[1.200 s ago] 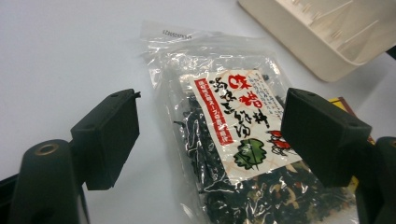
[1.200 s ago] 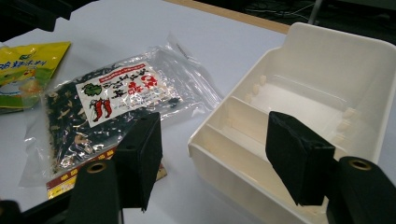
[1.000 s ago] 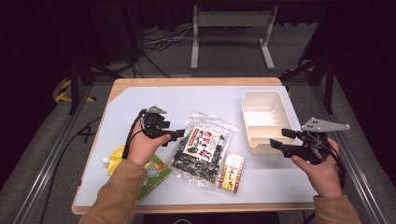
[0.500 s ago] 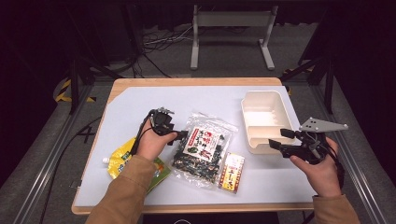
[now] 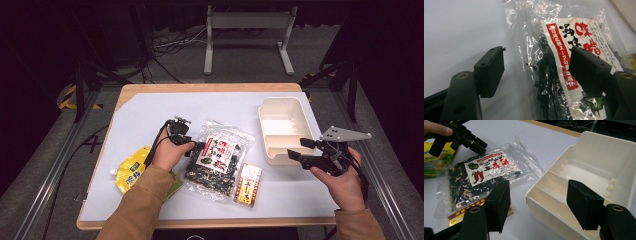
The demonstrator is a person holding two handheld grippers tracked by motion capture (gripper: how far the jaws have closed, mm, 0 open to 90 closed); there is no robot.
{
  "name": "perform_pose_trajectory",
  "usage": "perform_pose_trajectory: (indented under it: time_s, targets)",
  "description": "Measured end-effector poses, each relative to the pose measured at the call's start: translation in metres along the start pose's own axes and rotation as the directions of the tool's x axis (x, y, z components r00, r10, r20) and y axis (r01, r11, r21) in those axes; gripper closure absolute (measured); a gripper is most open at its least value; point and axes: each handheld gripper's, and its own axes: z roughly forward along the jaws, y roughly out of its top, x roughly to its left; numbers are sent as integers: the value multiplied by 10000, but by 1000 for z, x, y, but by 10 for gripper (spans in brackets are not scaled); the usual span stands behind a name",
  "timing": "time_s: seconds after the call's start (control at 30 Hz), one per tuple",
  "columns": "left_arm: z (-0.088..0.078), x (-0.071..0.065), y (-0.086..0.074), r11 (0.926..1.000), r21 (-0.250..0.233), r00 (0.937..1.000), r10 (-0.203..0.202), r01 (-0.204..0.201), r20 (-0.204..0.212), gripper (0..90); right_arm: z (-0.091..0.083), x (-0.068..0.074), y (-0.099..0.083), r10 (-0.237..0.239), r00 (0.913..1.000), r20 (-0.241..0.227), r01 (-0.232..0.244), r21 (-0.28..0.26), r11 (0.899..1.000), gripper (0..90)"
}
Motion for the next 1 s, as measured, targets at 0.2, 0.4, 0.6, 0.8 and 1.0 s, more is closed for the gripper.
perform_pose_trajectory:
  time_s: [0.2, 0.4, 0.6, 0.8, 1.0]
  targets:
    - [8, -3, 0, 9994, 343, 10000, -44, 42, 64, 307, 1, 0, 0, -22, 10000, -14, 22, 71, 10000, 356]
    - [11, -5, 1, 9974, 588, 9982, -445, 420, 414, 395, 3, 1, -1, -27, 10000, -4, 27, 108, 9999, 352]
    - [11, -5, -1, 9961, 627, 9939, -672, 618, 877, 545, 4, 2, 0, -80, 10000, -6, 80, 90, 9999, 351]
    - [10, -12, 0, 9977, 509, 9976, -480, 455, 494, 678, 5, 3, 0, -125, 9999, -3, 125, 74, 9999, 350]
    - [7, -16, 1, 9990, 447, 9998, 95, -101, 151, 774, 4, 2, 0, -106, 9999, 9, 105, 88, 9999, 351]
